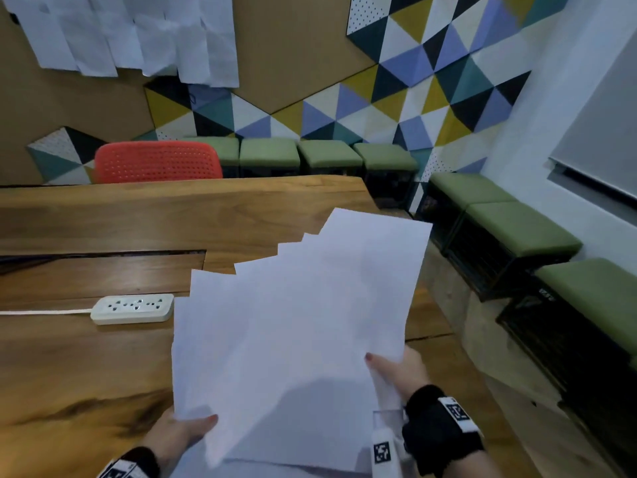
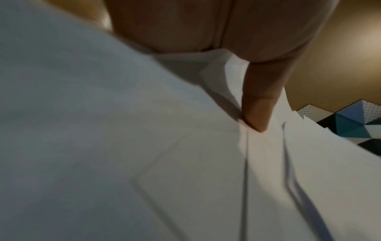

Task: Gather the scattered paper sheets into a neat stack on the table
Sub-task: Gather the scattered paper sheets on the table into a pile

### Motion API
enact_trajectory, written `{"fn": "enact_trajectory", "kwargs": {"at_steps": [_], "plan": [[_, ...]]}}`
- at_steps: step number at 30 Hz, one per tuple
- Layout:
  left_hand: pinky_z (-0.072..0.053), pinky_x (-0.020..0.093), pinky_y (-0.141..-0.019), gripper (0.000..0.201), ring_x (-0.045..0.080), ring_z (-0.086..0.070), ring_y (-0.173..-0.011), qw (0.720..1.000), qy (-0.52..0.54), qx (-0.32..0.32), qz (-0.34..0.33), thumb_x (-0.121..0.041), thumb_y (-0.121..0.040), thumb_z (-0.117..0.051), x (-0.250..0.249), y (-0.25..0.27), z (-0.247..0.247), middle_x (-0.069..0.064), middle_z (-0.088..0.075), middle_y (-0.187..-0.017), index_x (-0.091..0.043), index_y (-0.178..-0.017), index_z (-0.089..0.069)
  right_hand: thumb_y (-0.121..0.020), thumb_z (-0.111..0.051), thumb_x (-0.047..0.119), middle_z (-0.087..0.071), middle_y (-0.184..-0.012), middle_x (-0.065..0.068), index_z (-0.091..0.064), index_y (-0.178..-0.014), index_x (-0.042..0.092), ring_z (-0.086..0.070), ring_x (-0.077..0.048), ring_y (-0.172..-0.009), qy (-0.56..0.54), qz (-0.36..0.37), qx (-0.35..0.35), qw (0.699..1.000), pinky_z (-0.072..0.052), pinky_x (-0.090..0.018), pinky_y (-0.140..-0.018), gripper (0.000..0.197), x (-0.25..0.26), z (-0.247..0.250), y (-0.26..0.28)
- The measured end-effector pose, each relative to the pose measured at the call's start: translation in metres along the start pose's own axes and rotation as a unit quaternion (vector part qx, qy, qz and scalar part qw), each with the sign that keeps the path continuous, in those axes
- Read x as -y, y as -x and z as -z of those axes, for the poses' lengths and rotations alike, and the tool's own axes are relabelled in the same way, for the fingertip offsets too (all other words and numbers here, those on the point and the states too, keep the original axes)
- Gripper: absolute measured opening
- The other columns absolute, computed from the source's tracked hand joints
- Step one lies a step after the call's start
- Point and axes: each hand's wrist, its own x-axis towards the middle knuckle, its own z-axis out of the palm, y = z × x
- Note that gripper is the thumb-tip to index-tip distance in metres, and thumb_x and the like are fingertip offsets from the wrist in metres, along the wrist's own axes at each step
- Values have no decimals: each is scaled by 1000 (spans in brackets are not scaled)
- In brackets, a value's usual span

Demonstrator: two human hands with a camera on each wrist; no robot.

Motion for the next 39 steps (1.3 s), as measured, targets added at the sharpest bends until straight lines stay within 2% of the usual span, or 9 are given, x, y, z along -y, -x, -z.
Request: {"fn": "enact_trajectory", "kwargs": {"at_steps": [4,7,13,19,21,24,29,34,39], "plan": [[-52,46,-80,81,39,-64,-94,996,6,78,-32,6,-35,-86,-4,10,-7,24,-70,-99,0,-111,-58,-67,-78,-1,-73,-79,-5,-64,-103,-6,-69,-22,-72,-31,-53,55,997,-56,-33,-70,38,-18,5,-1],[-54,45,-76,97,36,-69,-82,992,2,118,-40,-13,-6,-94,-6,14,-15,24,-72,-93,2,-97,-66,-27,-96,28,-73,-95,-20,-65,-101,-3,-70,-34,-85,-83,-98,100,987,-55,-44,-78,86,-28,4,0],[-54,43,-80,50,29,-72,-82,988,-45,138,-58,-5,-38,-84,-11,13,-24,33,-65,-110,2,-87,-74,-42,-85,4,-72,-98,-21,-55,-111,2,-71,-34,-86,-188,-104,172,961,-58,-38,-68,76,-41,0,2],[-45,48,-97,66,37,-63,-105,993,16,113,-43,-49,-61,-72,-14,15,-29,17,-70,-111,-9,-113,-62,-53,-72,-14,-72,-96,-13,-52,-110,11,-71,-26,-78,-148,-43,111,982,-57,-29,-58,65,-44,5,2],[-49,46,-91,85,34,-67,-99,992,-42,101,-64,-52,-38,-86,-9,11,-28,14,-72,-106,-11,-109,-63,-53,-69,-10,-76,-83,-9,-56,-106,4,-73,-23,-73,-146,-44,142,978,-57,-28,-57,57,-42,5,7],[-52,42,-80,103,31,-71,-88,990,-72,82,-86,-32,-7,-94,-1,8,-30,14,-75,-96,-5,-102,-65,-53,-69,-5,-76,-78,-12,-61,-98,0,-72,-25,-69,-143,-65,174,972,-57,-31,-56,46,-34,1,14],[-52,43,-76,103,37,-70,-86,993,-25,96,-62,-21,-10,-95,2,6,-21,23,-72,-100,0,-106,-63,-62,-75,-2,-75,-87,-12,-61,-102,3,-72,-26,-80,-152,-81,163,971,-58,-35,-69,43,-35,0,17],[-53,41,-73,46,38,-67,-85,997,-42,38,-57,1,-69,-76,8,2,-27,16,-75,-85,6,-112,-61,-55,-78,14,-73,-101,-8,-61,-104,10,-69,-24,-98,19,-39,185,982,-55,-35,-87,52,-32,-23,18],[-57,27,-50,36,20,-69,-55,993,18,-76,-88,13,-77,-61,17,0,-3,6,-74,-65,9,-112,-56,-79,-69,32,-67,-104,1,-55,-113,16,-63,-17,-101,134,-20,184,974,-49,-32,-92,40,-21,-33,0]]}}
